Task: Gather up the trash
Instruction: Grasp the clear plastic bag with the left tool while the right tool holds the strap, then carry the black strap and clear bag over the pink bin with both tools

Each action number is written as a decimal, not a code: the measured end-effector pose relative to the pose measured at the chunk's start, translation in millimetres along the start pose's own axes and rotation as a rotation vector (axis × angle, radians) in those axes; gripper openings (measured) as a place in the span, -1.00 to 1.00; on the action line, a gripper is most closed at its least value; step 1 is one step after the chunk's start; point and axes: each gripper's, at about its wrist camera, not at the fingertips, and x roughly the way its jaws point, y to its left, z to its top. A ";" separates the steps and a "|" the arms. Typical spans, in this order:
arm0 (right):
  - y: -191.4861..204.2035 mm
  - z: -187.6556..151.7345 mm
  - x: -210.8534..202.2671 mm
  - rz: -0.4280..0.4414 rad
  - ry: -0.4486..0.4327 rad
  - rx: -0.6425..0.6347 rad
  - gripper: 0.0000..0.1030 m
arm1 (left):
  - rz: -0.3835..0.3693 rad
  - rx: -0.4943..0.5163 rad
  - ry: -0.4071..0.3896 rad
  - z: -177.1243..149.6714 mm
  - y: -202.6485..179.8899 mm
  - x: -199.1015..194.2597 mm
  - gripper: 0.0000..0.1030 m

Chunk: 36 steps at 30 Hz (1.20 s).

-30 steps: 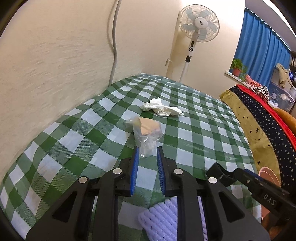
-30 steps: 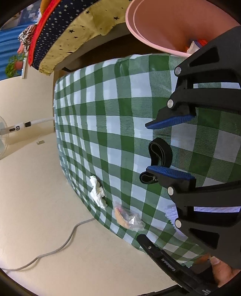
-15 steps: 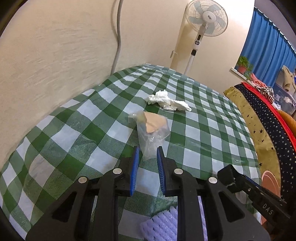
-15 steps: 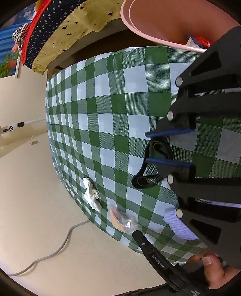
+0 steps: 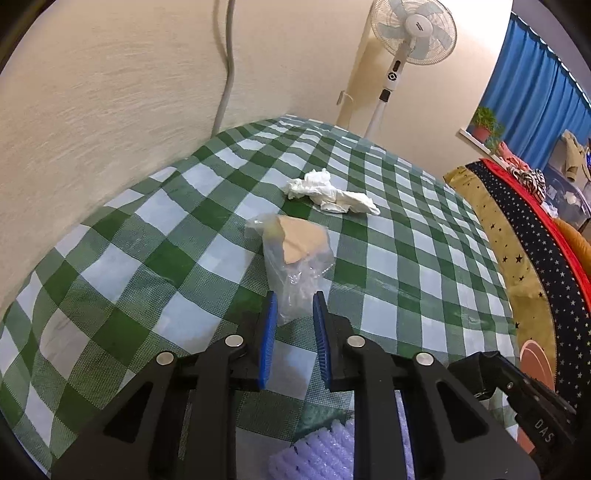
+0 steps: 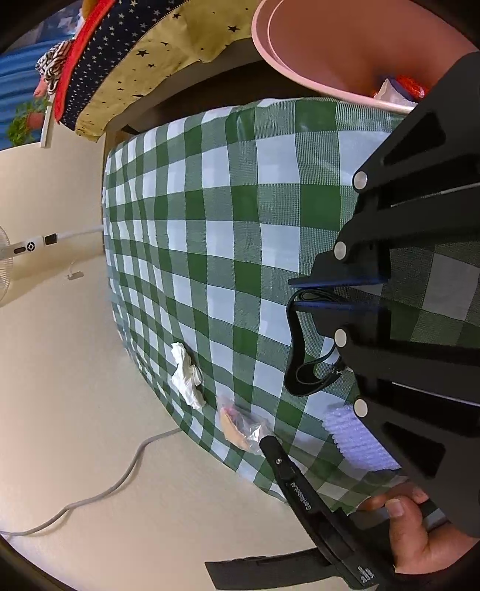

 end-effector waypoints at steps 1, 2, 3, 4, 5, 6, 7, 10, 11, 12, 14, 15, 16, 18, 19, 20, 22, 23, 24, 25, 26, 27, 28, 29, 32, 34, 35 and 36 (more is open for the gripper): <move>-0.7 0.7 -2.0 -0.002 -0.005 0.000 -0.86 | -0.001 0.002 -0.003 -0.2 -0.4 -0.5 -0.72; -1.4 1.2 -4.3 -0.003 -0.010 0.001 -0.86 | -0.006 0.006 -0.005 -0.3 -1.5 -1.6 -0.74; -2.3 1.4 -6.3 -0.004 -0.014 0.002 -0.86 | -0.014 0.011 -0.009 -0.5 -2.9 -3.3 -0.79; -3.5 1.9 -9.2 -0.006 -0.021 0.003 -0.86 | -0.017 0.022 -0.015 -0.5 -5.2 -5.5 -0.84; -4.2 2.6 -12.1 -0.010 -0.027 0.004 -0.86 | -0.018 0.031 -0.019 -0.1 -6.7 -6.9 -0.87; -4.2 3.2 -13.8 -0.013 -0.032 0.004 -0.86 | -0.020 0.045 -0.025 -0.3 -9.3 -9.7 -0.88; -4.4 3.7 -16.8 -0.017 -0.040 0.004 -0.86 | -0.023 0.058 -0.030 -0.7 -12.7 -12.9 -0.88; -3.5 6.2 -26.1 -0.026 -0.062 -0.002 -0.86 | -0.032 0.087 -0.043 -1.9 -20.5 -22.3 -0.89; -2.9 6.7 -29.0 -0.029 -0.068 -0.005 -0.86 | -0.034 0.094 -0.046 -1.7 -22.4 -24.1 -0.89; -2.1 7.0 -33.6 -0.033 -0.077 -0.009 -0.86 | -0.037 0.101 -0.051 -2.1 -24.8 -27.5 -0.89; -1.1 7.4 -39.1 -0.041 -0.087 -0.016 -0.86 | -0.044 0.108 -0.058 -2.4 -27.3 -34.0 -0.89; -1.1 7.2 -42.4 -0.046 -0.092 -0.018 -0.86 | -0.048 0.114 -0.061 -3.0 -29.1 -37.4 -0.90; -1.3 7.0 -46.1 -0.050 -0.096 -0.017 -0.86 | -0.052 0.120 -0.064 -3.8 -30.6 -40.5 -0.91; -2.1 6.2 -52.4 -0.056 -0.104 -0.014 -0.86 | -0.059 0.135 -0.072 -5.8 -34.6 -48.5 -0.92; -2.7 5.4 -56.6 -0.060 -0.109 -0.010 -0.86 | -0.063 0.142 -0.076 -6.9 -35.9 -52.6 -0.94; -3.1 4.9 -59.7 -0.062 -0.113 -0.008 -0.86 | -0.067 0.146 -0.078 -8.1 -36.5 -56.4 -0.97; -3.3 3.5 -67.6 -0.068 -0.123 -0.006 -0.86 | -0.072 0.151 -0.081 -10.9 -37.2 -61.8 -0.97; -3.4 2.7 -71.7 -0.070 -0.128 -0.004 -0.86 | -0.074 0.154 -0.082 -11.9 -37.6 -64.5 -0.97; -3.2 1.9 -74.7 -0.071 -0.131 -0.003 -0.86 | -0.076 0.159 -0.083 -13.1 -37.9 -67.1 -0.97; -2.9 0.9 -78.8 -0.073 -0.136 -0.004 -0.86 | -0.079 0.162 -0.083 -14.4 -38.3 -69.3 -0.97; -2.7 -0.1 -82.7 -0.076 -0.141 -0.006 -0.86 | -0.084 0.162 -0.082 -16.2 -38.2 -71.6 -0.97; -2.5 -0.9 -85.1 -0.078 -0.143 -0.006 -0.86 | -0.094 0.154 -0.077 -18.0 -37.1 -72.8 -0.97; -2.4 -2.5 -88.2 -0.080 -0.144 -0.006 -0.86 | -0.103 0.143 -0.068 -20.0 -35.0 -73.1 -0.97; -2.3 -3.9 -90.8 -0.082 -0.145 -0.005 -0.86 | -0.107 0.137 -0.059 -22.7 -32.9 -73.1 -0.97; -3.8 -6.9 -99.7 -0.086 -0.155 0.002 -0.86 | -0.124 0.130 -0.051 -30.1 -29.6 -76.6 -0.97; -4.3 -7.4 -106.3 -0.089 -0.166 0.000 -0.86 | -0.130 0.135 -0.055 -31.8 -30.2 -80.1 -0.97; -4.3 -7.3 -108.3 -0.092 -0.170 -0.002 -0.86 | -0.134 0.139 -0.062 -31.2 -30.6 -82.8 -0.98; -5.1 -7.5 -110.7 -0.094 -0.174 -0.001 -0.86 | -0.140 0.143 -0.070 -30.5 -31.3 -85.9 -0.98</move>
